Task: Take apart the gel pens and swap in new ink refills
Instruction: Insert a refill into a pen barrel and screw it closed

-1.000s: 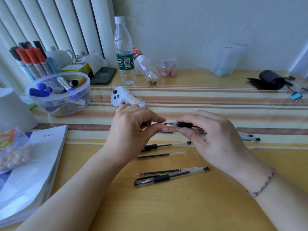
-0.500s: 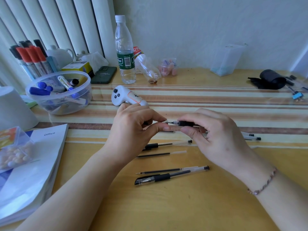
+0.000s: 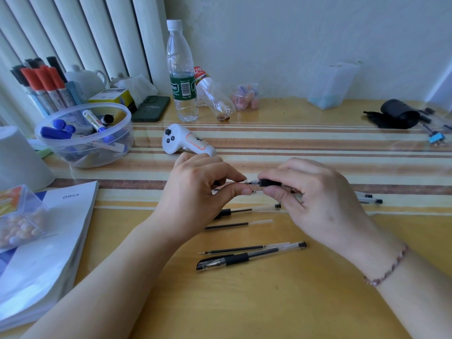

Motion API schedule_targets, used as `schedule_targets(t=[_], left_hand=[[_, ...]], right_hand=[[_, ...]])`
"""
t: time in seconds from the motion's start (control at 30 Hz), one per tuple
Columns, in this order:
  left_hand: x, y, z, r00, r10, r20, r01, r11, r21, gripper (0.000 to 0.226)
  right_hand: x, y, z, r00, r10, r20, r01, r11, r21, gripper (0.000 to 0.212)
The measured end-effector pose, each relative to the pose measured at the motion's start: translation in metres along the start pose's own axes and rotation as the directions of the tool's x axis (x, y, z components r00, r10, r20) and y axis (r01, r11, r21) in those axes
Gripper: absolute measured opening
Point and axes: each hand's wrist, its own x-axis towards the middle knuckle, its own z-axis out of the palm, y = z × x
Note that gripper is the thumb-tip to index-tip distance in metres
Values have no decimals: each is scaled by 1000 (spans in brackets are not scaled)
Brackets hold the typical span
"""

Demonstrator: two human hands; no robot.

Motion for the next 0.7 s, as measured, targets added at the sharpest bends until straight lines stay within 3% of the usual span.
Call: schedule_targets(t=[0.17, 0.27, 0.4, 0.6, 0.7], left_hand=[[-1, 1, 2, 998, 2, 60, -4, 1000, 28, 27], [-2, 2, 2, 998, 8, 57, -9, 1000, 22, 23], [-1, 1, 1, 998, 25, 61, -27, 999, 26, 24], [0, -2, 1, 998, 33, 62, -35, 999, 40, 23], [0, -3, 1, 998, 23, 63, -26, 998, 57, 23]], right_hand=[[-1, -7, -1, 1000, -8, 1, 8, 996, -88, 24], [-1, -12, -2, 999, 36, 13, -36, 999, -28, 24], [-1, -12, -3, 992, 66, 110, -58, 995, -76, 42], [-2, -14, -4, 971, 156, 179, -154, 988, -25, 16], [-1, -14, -5, 976, 139, 168, -124, 987, -99, 37]])
